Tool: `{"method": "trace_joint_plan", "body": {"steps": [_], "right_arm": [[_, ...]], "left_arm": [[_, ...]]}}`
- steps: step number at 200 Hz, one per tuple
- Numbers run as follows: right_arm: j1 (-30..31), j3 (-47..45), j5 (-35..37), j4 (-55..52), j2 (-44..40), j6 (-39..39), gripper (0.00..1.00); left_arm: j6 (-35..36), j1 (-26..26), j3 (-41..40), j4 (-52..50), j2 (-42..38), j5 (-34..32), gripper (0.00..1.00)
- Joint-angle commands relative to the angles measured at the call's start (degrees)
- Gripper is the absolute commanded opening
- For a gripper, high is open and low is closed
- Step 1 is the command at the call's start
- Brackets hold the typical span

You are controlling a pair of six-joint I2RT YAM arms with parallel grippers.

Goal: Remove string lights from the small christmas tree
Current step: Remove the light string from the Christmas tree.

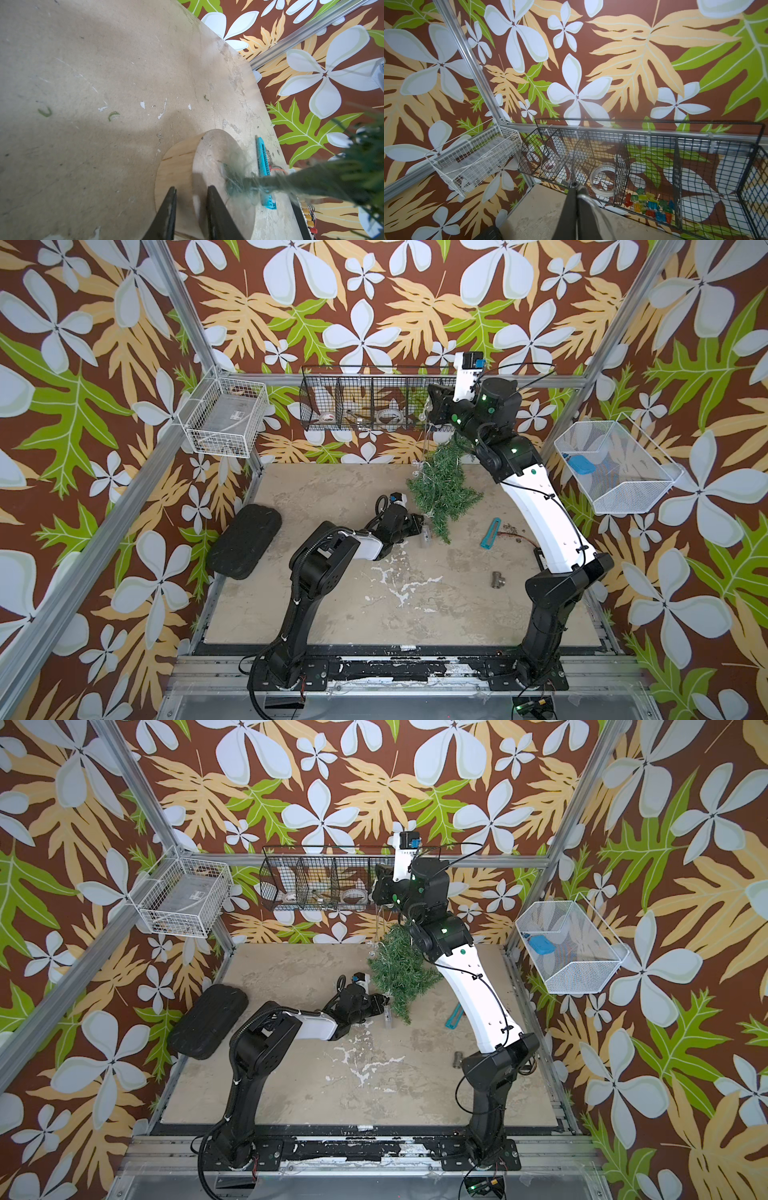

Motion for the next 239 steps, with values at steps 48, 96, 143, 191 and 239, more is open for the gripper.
{"method": "trace_joint_plan", "body": {"steps": [48,96,143,191,239], "right_arm": [[-6.41,-7.67,-0.84,7.48,-5.53,4.21,0.0],[-8.8,-12.57,-1.53,6.39,-12.16,4.02,0.0],[-8.82,-20.66,-4.99,9.41,-22.52,6.05,0.0],[-8.58,-28.57,-22.98,14.02,-28.8,7.38,0.0],[-8.45,-34.56,-26.63,17.68,-30.01,9.28,0.0]], "left_arm": [[2.04,0.17,-0.77,-23.54,1.95,-2.62,0.26],[2.22,0.17,-0.87,-23.54,1.91,-2.6,0.26],[2.26,0.26,-0.96,-23.31,1.78,-2.56,0.26],[2.3,0.26,-0.68,-23.34,1.95,-2.5,0.25],[2.18,0.28,-0.16,-23.54,2.22,-2.48,0.25]]}}
